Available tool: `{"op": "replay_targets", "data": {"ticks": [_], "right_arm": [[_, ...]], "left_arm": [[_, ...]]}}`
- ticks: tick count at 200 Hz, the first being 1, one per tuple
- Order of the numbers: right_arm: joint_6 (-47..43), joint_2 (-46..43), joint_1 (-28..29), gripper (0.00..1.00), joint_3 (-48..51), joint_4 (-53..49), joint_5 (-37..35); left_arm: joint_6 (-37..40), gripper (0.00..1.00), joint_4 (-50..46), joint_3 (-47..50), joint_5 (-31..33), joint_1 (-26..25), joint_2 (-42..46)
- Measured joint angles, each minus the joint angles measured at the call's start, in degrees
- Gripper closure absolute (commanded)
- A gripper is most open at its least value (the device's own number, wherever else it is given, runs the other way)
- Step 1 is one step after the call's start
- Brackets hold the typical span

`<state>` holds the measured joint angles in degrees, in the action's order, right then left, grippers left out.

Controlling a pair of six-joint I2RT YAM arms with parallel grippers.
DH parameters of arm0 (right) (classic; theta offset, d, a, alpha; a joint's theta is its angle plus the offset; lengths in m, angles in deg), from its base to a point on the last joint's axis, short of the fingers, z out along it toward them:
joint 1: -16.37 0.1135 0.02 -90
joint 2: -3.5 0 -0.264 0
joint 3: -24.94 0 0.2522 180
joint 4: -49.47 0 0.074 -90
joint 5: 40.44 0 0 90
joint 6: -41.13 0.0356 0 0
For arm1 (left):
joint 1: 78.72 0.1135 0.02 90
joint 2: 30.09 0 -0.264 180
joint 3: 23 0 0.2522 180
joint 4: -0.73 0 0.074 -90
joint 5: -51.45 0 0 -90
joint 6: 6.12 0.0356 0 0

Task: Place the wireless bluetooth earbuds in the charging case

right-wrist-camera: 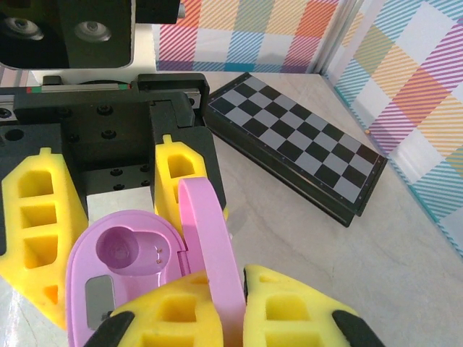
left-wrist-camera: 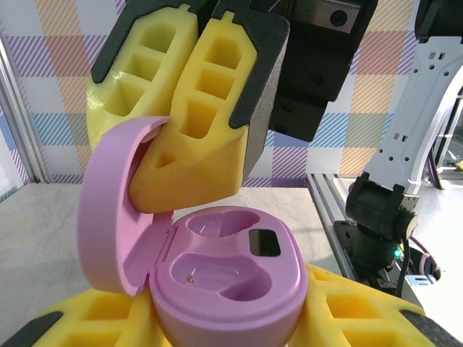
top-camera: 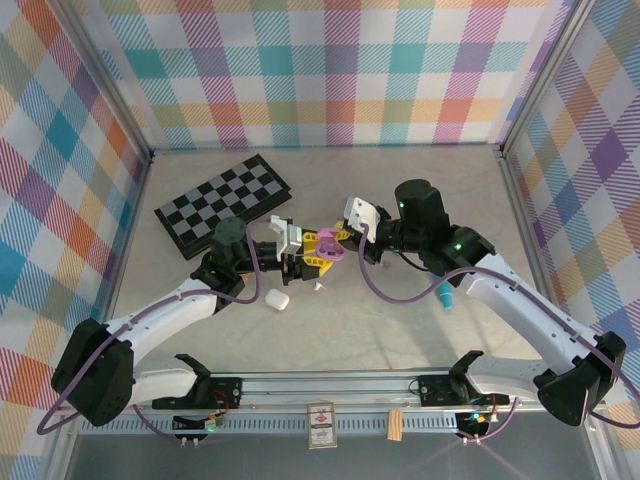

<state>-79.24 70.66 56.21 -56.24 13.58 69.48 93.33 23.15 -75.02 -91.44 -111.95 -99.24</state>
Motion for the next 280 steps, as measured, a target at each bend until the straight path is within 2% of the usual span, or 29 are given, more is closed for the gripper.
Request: {"op": "replay_targets", "data": {"ticks": [45,70,113,146,193,209,239,249,280], "right_arm": [[0.2,0.0,0.0,1.00,-0.1,-0.2,0.0],[0.4,0.0,0.0,0.93,-0.1,-0.2,0.0],[2.2,0.0,0.0,0.61,-0.1,0.2,-1.0],[3.4,-0.7,0.0,0.42,-0.1,0.3,-1.2],[7.2,-6.4,-1.4,0.16,1.2,2.3,4.3],[10.5,-10.3,-4.1,0.12,3.5,4.7,7.6],[20.5,-15.6,-13.9,0.10,9.7,11.9,11.2],[24.7,-16.4,-16.8,0.07,12.3,14.1,11.0],[36.2,-15.8,-23.5,0.09,19.8,17.4,6.8]], "left_arm": [[0.0,0.70,0.0,0.0,0.0,0.0,0.0],[0.0,0.70,0.0,0.0,0.0,0.0,0.0],[0.0,0.70,0.2,0.0,-0.2,0.0,0.0],[-0.2,0.70,0.9,0.0,-0.2,0.0,-0.4],[-3.7,0.70,7.5,2.0,-0.2,0.6,-2.5],[-5.0,0.70,9.6,2.6,-0.2,1.1,-3.0],[-6.5,0.70,12.5,3.6,-0.2,2.2,-3.1],[-7.0,0.69,13.3,3.8,-0.3,2.5,-3.1],[-8.5,0.70,15.9,4.4,-0.7,3.2,-3.5]]}}
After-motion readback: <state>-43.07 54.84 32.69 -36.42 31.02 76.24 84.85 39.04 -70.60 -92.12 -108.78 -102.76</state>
